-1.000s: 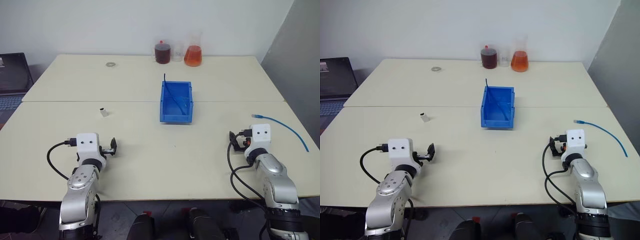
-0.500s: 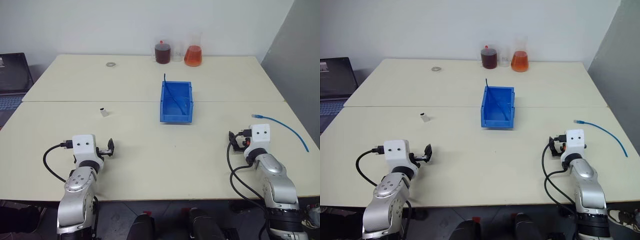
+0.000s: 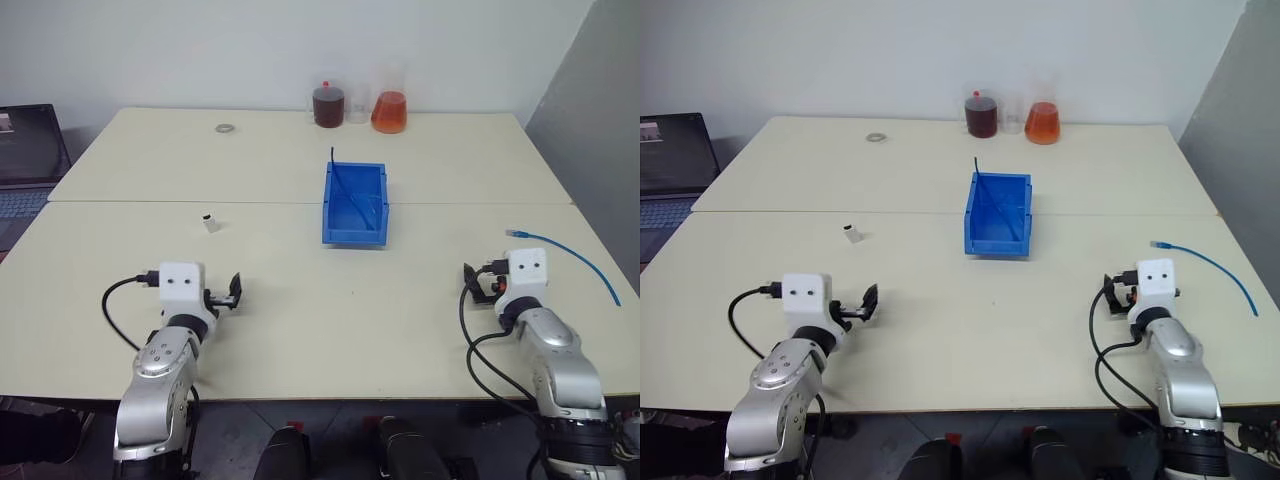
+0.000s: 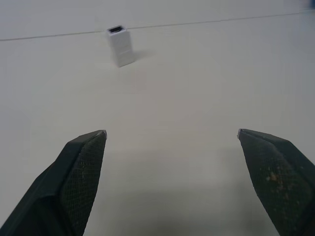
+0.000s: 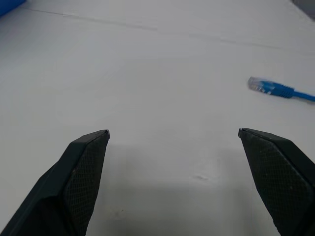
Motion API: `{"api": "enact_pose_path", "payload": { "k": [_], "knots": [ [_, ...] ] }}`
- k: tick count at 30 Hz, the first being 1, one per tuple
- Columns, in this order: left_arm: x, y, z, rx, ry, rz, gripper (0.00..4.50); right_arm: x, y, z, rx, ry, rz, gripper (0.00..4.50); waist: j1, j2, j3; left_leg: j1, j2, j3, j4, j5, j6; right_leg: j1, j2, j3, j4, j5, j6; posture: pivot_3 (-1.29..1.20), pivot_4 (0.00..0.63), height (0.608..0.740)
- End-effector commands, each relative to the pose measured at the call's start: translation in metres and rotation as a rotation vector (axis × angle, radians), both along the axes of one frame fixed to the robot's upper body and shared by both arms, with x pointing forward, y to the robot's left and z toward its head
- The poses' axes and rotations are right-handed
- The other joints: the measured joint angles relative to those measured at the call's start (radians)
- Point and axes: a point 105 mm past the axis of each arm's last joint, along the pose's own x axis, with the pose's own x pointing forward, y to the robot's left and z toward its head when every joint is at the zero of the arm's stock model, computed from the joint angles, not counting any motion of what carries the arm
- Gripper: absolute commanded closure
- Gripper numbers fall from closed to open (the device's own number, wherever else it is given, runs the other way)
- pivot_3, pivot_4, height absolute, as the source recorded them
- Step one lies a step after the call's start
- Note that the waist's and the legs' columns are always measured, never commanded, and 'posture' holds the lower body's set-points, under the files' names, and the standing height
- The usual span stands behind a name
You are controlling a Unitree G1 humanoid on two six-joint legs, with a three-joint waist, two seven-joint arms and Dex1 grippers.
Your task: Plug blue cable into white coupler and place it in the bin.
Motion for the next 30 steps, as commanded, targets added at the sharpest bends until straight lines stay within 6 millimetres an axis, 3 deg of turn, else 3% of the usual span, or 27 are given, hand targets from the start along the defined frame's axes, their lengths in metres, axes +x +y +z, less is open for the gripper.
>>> {"api": "enact_pose_path", "payload": {
  "k": [1,7,13,15,20,26,30],
  "knots": [
    [0.006,-0.051,0.028,0.054,-0.054,-0.335,0.0,0.005,-0.021,0.025,-0.022,-0.053,0.03,0.02,0.0,0.0,0.0,0.0,0.0,0.0,0.0,0.0,0.0,0.0,0.0,0.0,0.0,0.0,0.0,0.0,0.15,0.74],
    [0.005,-0.142,0.053,0.16,-0.067,-0.943,0.0,0.026,-0.063,0.038,-0.111,0.044,0.215,0.02,0.001,0.0,0.001,0.0,-0.001,0.001,0.001,0.0,0.0,0.0,0.0,0.0,-0.001,0.001,0.001,0.0,0.15,0.74],
    [0.009,-0.189,0.055,0.209,-0.07,-1.212,0.0,0.037,-0.102,0.038,-0.163,0.166,0.268,0.02,-0.014,0.001,0.0,0.007,0.001,0.001,-0.003,0.0,0.001,0.008,0.003,0.001,-0.009,0.001,-0.001,0.0,0.15,0.74],
    [0.011,-0.195,0.055,0.212,-0.077,-1.237,0.0,0.04,-0.105,0.039,-0.164,0.175,0.278,0.02,-0.023,0.001,0.001,0.006,0.001,0.002,-0.004,0.0,0.001,0.008,0.002,0.001,-0.01,0.003,-0.005,0.0,0.15,0.74],
    [0.009,-0.205,0.048,0.181,-0.066,-1.286,0.0,0.058,-0.081,0.04,-0.191,0.213,0.385,0.02,-0.038,0.001,0.001,0.006,0.0,0.003,-0.004,-0.001,0.002,0.008,0.001,0.003,-0.011,0.003,-0.005,0.0,0.15,0.74],
    [0.001,-0.199,0.043,0.15,-0.038,-1.281,0.0,0.08,-0.061,0.043,-0.28,0.249,0.382,0.02,-0.042,0.001,0.001,0.006,0.0,0.002,-0.003,0.0,0.001,0.008,0.0,0.003,-0.01,0.003,-0.004,0.0,0.15,0.74],
    [-0.003,-0.198,0.04,0.134,-0.03,-1.265,0.0,0.088,-0.059,0.037,-0.289,0.307,0.312,0.02,-0.039,0.001,0.001,0.006,0.0,0.002,-0.003,0.0,0.001,0.009,0.0,0.002,-0.01,0.003,-0.005,0.0,0.15,0.74]
  ]
}}
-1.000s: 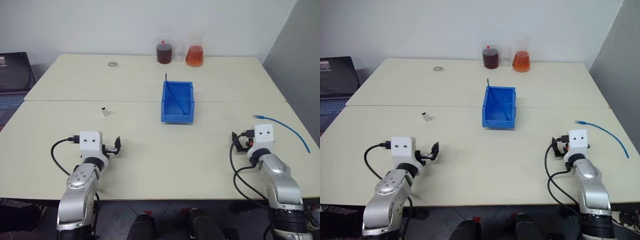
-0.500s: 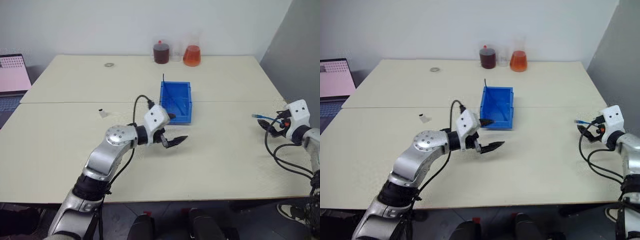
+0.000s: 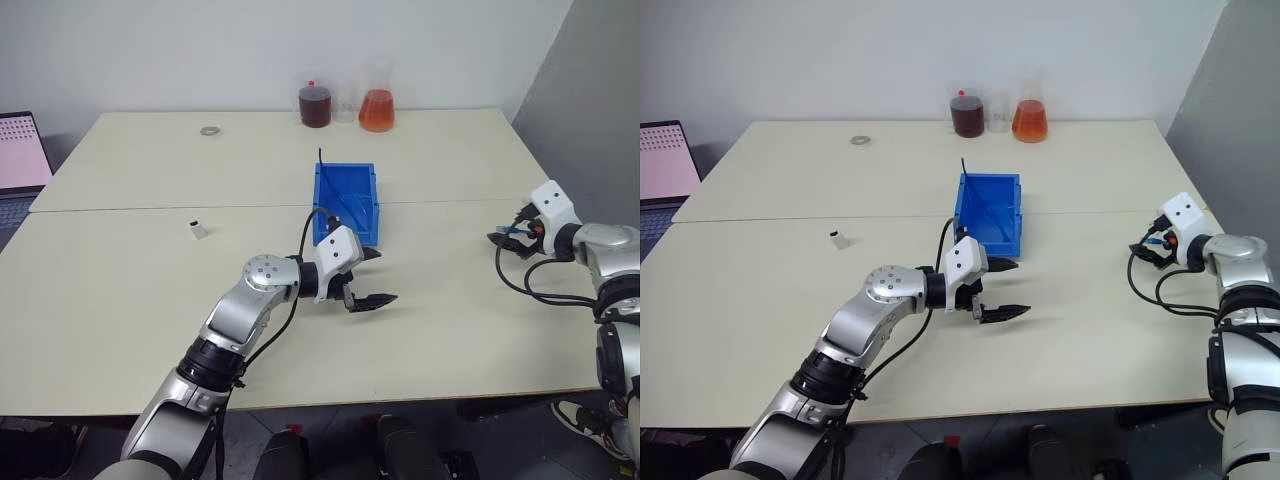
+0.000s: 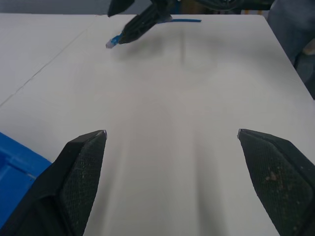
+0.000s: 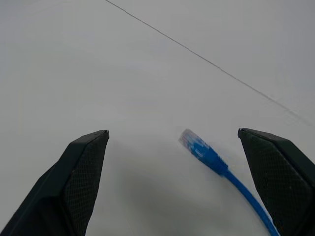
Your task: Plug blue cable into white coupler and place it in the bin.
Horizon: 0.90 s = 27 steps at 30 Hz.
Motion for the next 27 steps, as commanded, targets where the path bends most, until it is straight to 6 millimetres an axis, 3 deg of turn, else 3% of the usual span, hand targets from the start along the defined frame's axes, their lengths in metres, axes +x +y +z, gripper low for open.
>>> {"api": "enact_pose_path", "payload": {
  "k": [1,11,27],
  "knots": [
    [-0.008,-0.003,0.012,-0.034,-0.035,-0.008,0.0,0.008,-0.005,0.005,-0.026,0.007,-0.096,0.02,0.003,0.0,0.0,0.0,0.0,0.0,0.0,0.0,0.0,0.0,0.0,0.0,0.0,0.0,0.0,0.0,0.15,0.74],
    [-0.019,-0.005,0.005,-0.065,-0.001,0.018,0.0,0.015,-0.015,0.017,0.22,-0.002,-0.324,0.02,0.015,0.0,0.0,0.0,-0.001,0.0,0.0,0.0,0.0,0.0,-0.002,0.0,0.0,0.0,0.0,0.0,0.15,0.74],
    [-0.019,-0.006,0.01,-0.09,0.016,0.036,0.0,0.014,-0.007,-0.004,0.367,0.069,-0.409,0.02,0.015,0.0,0.0,0.0,-0.001,0.0,0.0,0.0,0.0,0.0,-0.002,0.0,0.0,0.0,0.0,0.0,0.15,0.74]
  ]
}}
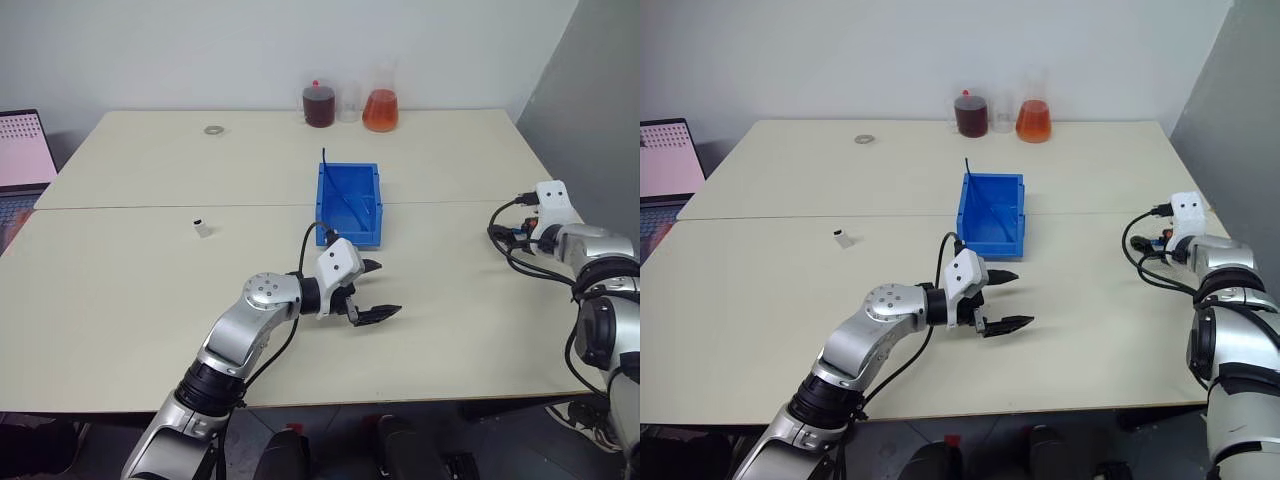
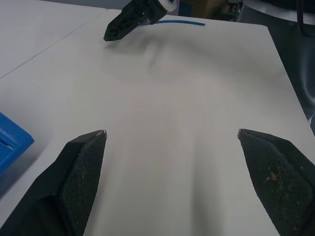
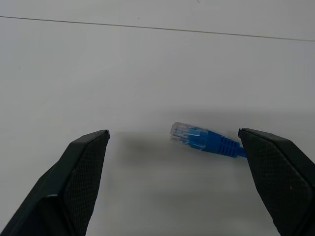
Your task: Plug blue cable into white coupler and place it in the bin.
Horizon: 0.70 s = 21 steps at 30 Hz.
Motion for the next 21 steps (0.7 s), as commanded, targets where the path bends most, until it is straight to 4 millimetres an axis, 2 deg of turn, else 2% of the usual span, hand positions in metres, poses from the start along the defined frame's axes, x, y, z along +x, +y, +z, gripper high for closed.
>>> {"api": "enact_pose_path", "payload": {
  "k": [1,9,12,14,16,18,21],
  "knots": [
    [-0.002,-0.001,0.015,-0.035,-0.044,-0.007,0.0,0.003,-0.001,0.006,0.029,-0.029,-0.034,0.02,0.0,0.0,0.0,0.0,0.0,0.0,0.0,0.0,0.0,0.0,0.0,0.0,0.0,0.0,0.0,0.0,0.15,0.74],
    [-0.002,0.002,0.015,-0.028,-0.043,0.013,0.0,0.002,-0.001,0.0,0.02,-0.002,-0.059,0.02,0.0,0.0,0.0,0.0,0.0,0.0,0.0,0.0,0.0,0.0,0.0,0.0,0.0,0.0,0.0,0.0,0.15,0.74],
    [-0.001,0.003,0.016,-0.027,-0.052,0.022,0.0,0.001,-0.008,0.011,0.001,-0.032,-0.053,0.02,0.0,0.0,0.0,0.0,0.0,0.0,0.0,0.0,0.0,0.0,0.0,0.0,0.0,0.0,0.0,0.0,0.15,0.74],
    [-0.001,0.004,0.018,-0.038,-0.047,0.024,0.0,-0.002,-0.017,0.019,-0.009,-0.046,-0.048,0.02,0.0,0.0,0.0,0.0,0.0,0.0,0.0,0.0,0.0,0.0,0.0,0.0,0.0,0.0,0.0,0.0,0.15,0.74],
    [-0.003,0.004,0.016,-0.042,-0.04,0.016,0.0,-0.011,-0.036,0.029,-0.042,-0.056,-0.032,0.02,0.001,0.0,0.0,0.0,0.0,0.0,0.0,0.0,0.0,0.0,0.0,0.0,0.0,0.0,0.0,0.0,0.15,0.74],
    [-0.008,0.001,0.012,-0.047,-0.025,-0.014,0.0,-0.027,-0.057,0.04,-0.067,-0.068,0.002,0.02,0.01,0.001,0.0,0.0,-0.001,0.0,0.0,0.0,0.0,0.0,0.0,0.0,-0.001,0.0,0.0,0.0,0.15,0.74],
    [-0.014,-0.006,0.008,-0.056,-0.007,-0.068,0.0,-0.047,-0.078,0.046,-0.093,-0.066,0.04,0.02,0.021,0.001,0.0,-0.001,-0.001,0.0,0.0,0.0,0.0,0.0,-0.001,-0.001,-0.002,0.0,0.0,0.0,0.15,0.74]
  ]
}}
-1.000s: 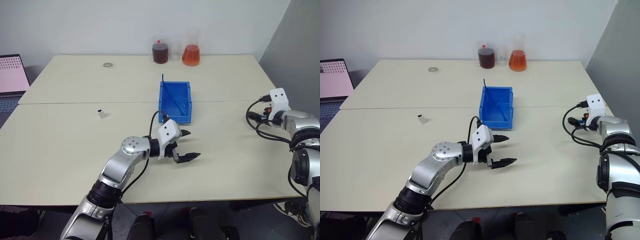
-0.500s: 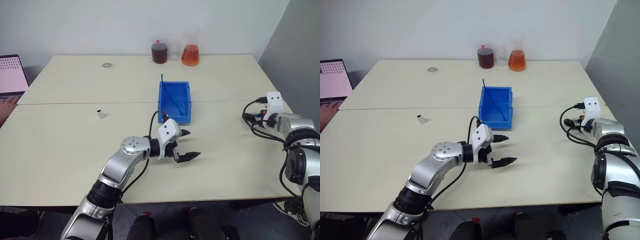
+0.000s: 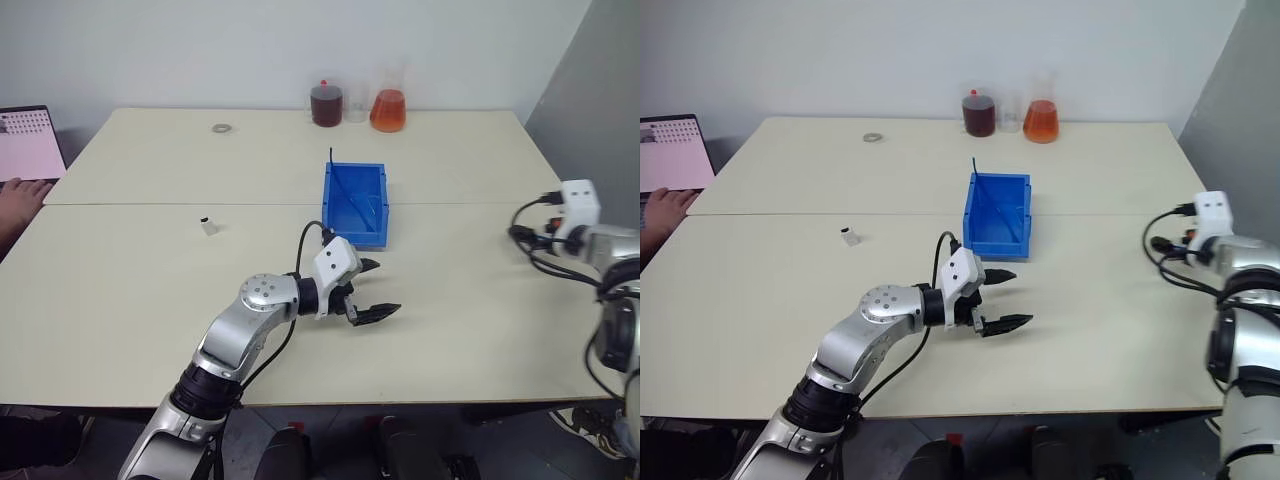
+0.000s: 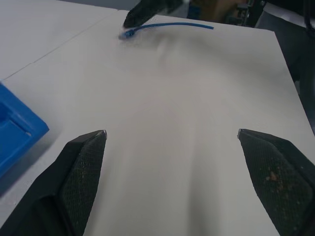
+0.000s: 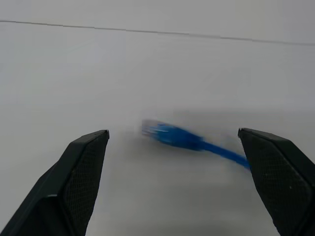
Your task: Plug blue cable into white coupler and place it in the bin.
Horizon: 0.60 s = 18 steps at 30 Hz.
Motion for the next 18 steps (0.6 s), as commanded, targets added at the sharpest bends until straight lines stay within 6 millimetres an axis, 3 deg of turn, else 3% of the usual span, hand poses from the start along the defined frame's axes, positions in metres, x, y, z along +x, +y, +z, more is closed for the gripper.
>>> {"api": "enact_pose_path", "payload": {
  "k": [1,3,7,14,18],
  "knots": [
    [-0.011,-0.015,0.009,-0.043,-0.026,-0.11,0.0,-0.024,-0.027,0.018,-0.056,-0.03,0.047,0.02,0.001,0.0,0.0,0.0,0.0,0.0,0.0,0.0,0.0,0.0,0.0,0.0,0.0,0.0,0.0,0.0,0.15,0.74],
    [-0.016,-0.027,0.007,-0.038,-0.016,-0.189,0.0,-0.046,-0.049,0.012,-0.084,0.008,0.017,0.02,0.005,0.0,0.0,0.001,0.0,0.0,0.0,0.0,0.0,0.001,0.0,0.0,0.0,0.0,0.0,0.0,0.15,0.74],
    [-0.019,-0.054,0.007,0.005,-0.042,-0.328,0.0,-0.069,-0.066,0.002,-0.027,0.04,-0.021,0.02,0.003,0.001,0.0,0.002,0.0,0.001,0.001,0.0,0.0,0.003,0.0,0.001,0.0,0.0,0.001,0.0,0.15,0.74],
    [-0.012,-0.1,0.016,0.016,-0.066,-0.463,0.0,-0.086,-0.076,-0.019,-0.018,0.084,-0.048,0.02,-0.025,0.002,-0.001,0.006,0.0,0.003,0.001,0.0,0.0,0.005,0.002,0.004,0.001,-0.001,0.007,0.0,0.15,0.74],
    [-0.009,-0.119,0.02,-0.001,-0.054,-0.487,0.0,-0.082,-0.066,-0.026,0.022,0.085,-0.009,0.02,-0.033,0.002,-0.001,0.006,0.0,0.007,0.001,0.0,0.0,0.005,0.003,0.01,0.001,-0.001,0.008,0.0,0.15,0.74]
  ]
}}
